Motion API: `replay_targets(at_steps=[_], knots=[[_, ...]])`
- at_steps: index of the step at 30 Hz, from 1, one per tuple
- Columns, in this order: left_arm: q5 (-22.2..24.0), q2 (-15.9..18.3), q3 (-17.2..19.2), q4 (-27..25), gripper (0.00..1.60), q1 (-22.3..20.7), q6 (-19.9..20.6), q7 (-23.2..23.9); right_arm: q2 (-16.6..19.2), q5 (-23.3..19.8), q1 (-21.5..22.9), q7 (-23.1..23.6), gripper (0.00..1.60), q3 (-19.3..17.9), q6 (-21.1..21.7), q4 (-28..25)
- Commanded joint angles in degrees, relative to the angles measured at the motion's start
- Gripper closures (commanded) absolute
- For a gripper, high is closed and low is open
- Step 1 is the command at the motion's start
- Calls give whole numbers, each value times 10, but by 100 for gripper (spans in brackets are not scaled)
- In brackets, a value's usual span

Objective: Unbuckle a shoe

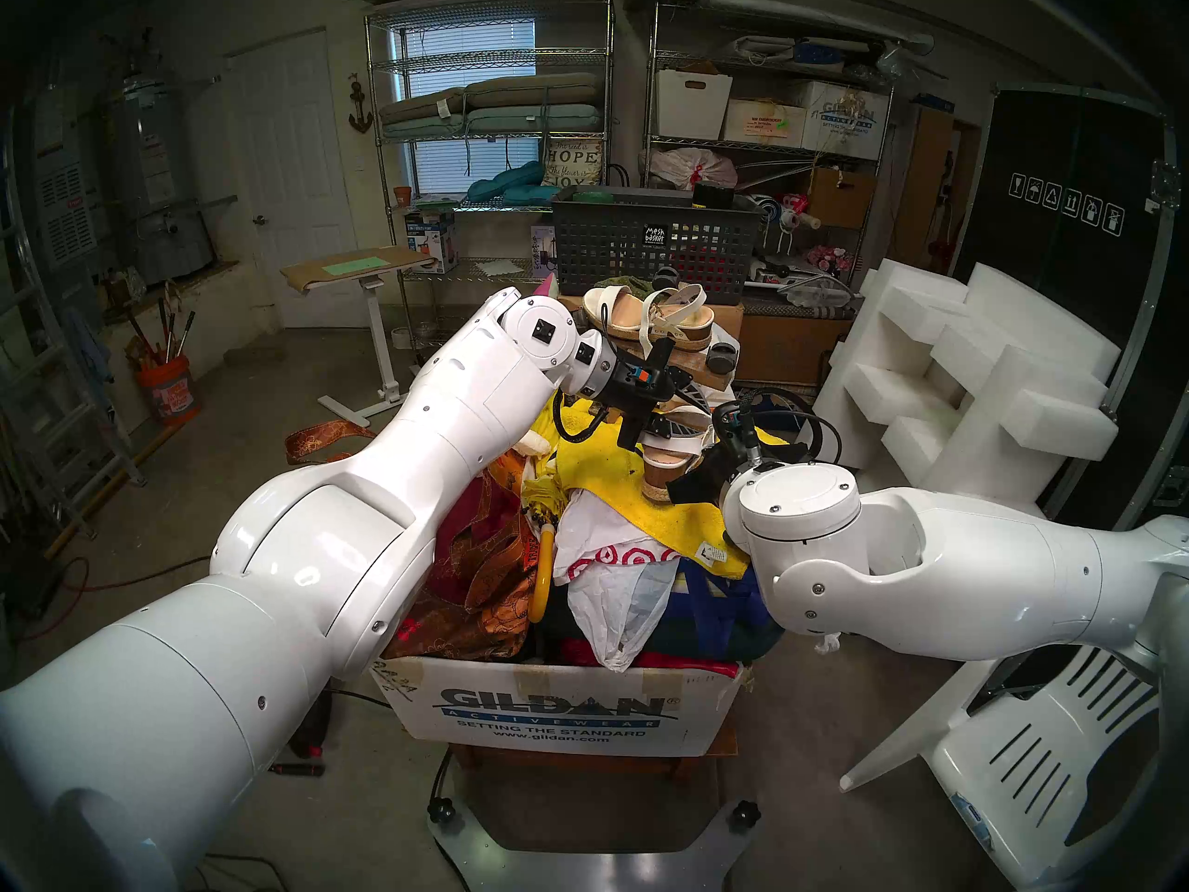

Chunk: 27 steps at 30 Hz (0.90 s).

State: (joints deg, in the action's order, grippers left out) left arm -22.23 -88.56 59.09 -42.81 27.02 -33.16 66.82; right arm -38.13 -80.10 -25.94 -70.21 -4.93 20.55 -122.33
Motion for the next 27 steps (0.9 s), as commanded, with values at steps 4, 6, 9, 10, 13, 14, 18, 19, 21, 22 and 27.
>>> replay_targets(at_steps=[4,6,9,10,13,14,18,19,21,22,27], knots=[[10,-8,15,5,141,-28,-10,-6,-2,5,10,-2,160,-8,2,-5],[9,-6,15,8,160,-30,-14,-5,-2,4,10,-2,160,-8,2,-5],[10,-5,17,11,160,-31,-12,-3,-3,5,9,-2,160,-8,2,-5],[10,-5,18,11,160,-31,-13,-1,-3,5,9,-2,160,-8,1,-4],[12,1,17,11,160,-31,-22,8,-5,6,8,-4,160,-8,1,-3],[13,1,19,11,160,-30,-22,8,-5,6,8,-4,160,-8,1,-2],[14,5,16,8,160,-25,-20,24,-12,3,7,-16,160,-9,1,3],[19,7,20,2,160,-19,-15,28,-14,1,7,-16,160,-9,2,5],[27,12,21,-9,160,-13,-13,47,-19,1,7,-14,160,-8,2,12],[27,13,23,-14,160,-10,-9,48,-21,-3,7,-19,160,-9,4,15],[37,16,27,-24,160,-3,3,54,-28,-3,10,-12,160,-8,7,27]])
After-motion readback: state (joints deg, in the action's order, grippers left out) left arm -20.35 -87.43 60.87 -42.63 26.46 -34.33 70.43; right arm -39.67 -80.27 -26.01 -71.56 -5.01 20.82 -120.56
